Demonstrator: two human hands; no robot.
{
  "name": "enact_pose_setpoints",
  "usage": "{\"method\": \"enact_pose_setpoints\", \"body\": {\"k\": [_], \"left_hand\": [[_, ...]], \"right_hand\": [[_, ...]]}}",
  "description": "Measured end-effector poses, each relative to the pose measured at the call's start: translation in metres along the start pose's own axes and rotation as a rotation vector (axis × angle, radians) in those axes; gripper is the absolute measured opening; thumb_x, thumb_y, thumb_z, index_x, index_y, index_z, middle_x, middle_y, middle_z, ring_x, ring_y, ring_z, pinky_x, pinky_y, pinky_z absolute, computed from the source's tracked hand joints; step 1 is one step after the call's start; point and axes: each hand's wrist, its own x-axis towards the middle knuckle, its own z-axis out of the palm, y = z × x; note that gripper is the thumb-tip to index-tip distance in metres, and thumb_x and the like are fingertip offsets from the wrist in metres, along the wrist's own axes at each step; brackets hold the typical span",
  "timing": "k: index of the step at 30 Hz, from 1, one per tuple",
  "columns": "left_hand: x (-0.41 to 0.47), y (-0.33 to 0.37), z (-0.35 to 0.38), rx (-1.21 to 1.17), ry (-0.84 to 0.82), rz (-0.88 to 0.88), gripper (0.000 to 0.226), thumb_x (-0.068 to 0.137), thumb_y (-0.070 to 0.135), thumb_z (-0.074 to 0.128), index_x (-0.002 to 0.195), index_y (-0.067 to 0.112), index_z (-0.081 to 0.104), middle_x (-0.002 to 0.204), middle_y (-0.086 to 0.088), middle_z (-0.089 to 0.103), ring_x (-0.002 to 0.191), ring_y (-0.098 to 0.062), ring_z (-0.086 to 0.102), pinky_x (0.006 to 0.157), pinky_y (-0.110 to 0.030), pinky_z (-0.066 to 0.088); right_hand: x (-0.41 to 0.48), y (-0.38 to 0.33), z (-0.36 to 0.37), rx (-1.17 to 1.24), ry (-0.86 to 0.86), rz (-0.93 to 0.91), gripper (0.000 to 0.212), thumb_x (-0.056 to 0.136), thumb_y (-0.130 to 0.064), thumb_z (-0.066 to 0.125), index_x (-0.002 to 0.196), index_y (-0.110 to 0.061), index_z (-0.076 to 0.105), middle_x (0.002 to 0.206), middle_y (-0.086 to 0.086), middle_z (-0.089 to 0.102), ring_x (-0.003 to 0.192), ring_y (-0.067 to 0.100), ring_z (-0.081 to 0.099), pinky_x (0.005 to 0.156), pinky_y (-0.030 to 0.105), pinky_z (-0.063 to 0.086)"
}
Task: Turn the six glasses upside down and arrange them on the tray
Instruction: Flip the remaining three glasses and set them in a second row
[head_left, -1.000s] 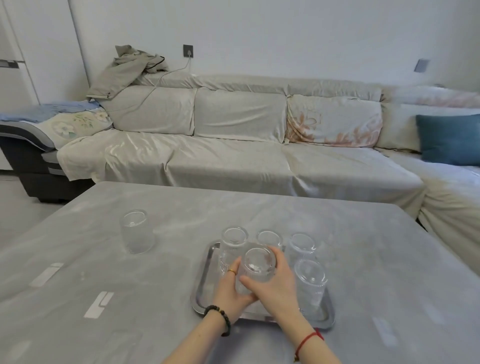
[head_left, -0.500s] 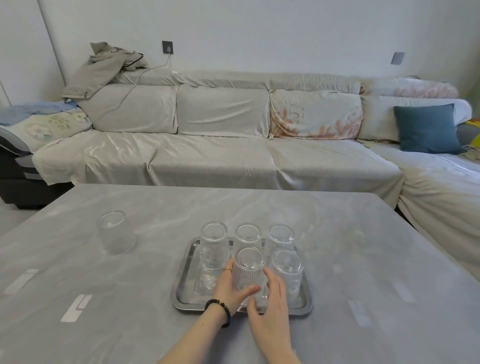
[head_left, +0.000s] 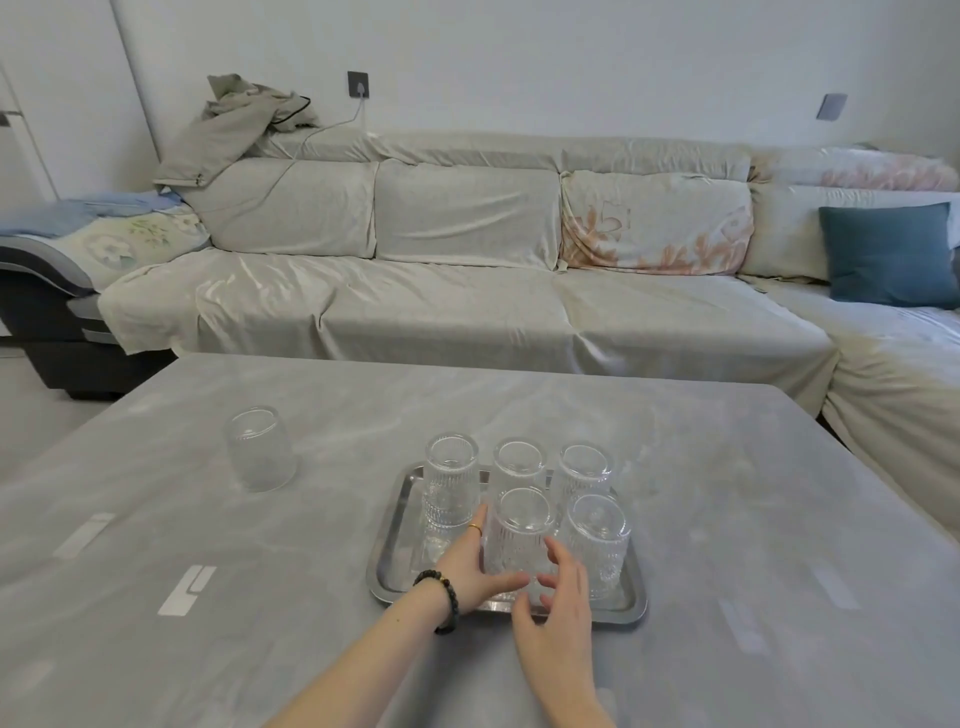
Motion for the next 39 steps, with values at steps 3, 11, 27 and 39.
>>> {"method": "enact_pose_setpoints", "body": {"k": [3,11,27,39], "left_hand": [[-0.013,-0.002,-0.034,-0.014,0.189,0.034,0.076,0.073,0.02,0.072,0.135,0.021,0.028,0.125,0.009,0.044,0.119,-0.007,0.043,0.098,-0.015,0.034],[-0.046,-0.015,-0.178,0.021,0.961,0.115,0.04,0.071,0.017,0.074,0.107,0.023,0.056,0.101,-0.002,0.062,0.09,-0.016,0.054,0.087,-0.029,0.041],[0.025,-0.07,-0.286,0.039,0.909,-0.209,0.088,0.062,0.02,0.081,0.135,0.018,0.032,0.134,-0.016,0.045,0.121,-0.03,0.045,0.103,-0.041,0.036],[-0.06,-0.009,-0.191,-0.048,0.786,0.132,0.08,0.043,0.037,0.088,0.104,0.054,0.039,0.104,0.019,0.057,0.097,0.007,0.054,0.079,-0.016,0.043]], "right_hand": [[0.003,-0.001,-0.004,-0.027,0.03,-0.078,0.053,0.077,0.006,0.056,0.119,-0.024,0.046,0.107,-0.005,0.048,0.093,0.007,0.05,0.073,0.002,0.039],[0.02,0.007,-0.039,-0.344,0.021,-0.358,0.033,0.07,0.011,0.063,0.101,-0.004,0.063,0.095,0.005,0.06,0.093,0.016,0.056,0.086,0.015,0.04],[0.047,-0.052,0.085,-0.215,-0.35,-0.666,0.049,0.064,0.001,0.062,0.099,-0.031,0.052,0.093,-0.008,0.061,0.08,0.0,0.052,0.066,0.004,0.044],[0.028,-0.052,0.122,-0.05,-0.526,-0.259,0.077,0.076,-0.028,0.065,0.134,-0.039,0.016,0.133,-0.027,0.024,0.127,-0.01,0.025,0.093,-0.008,0.012]]}}
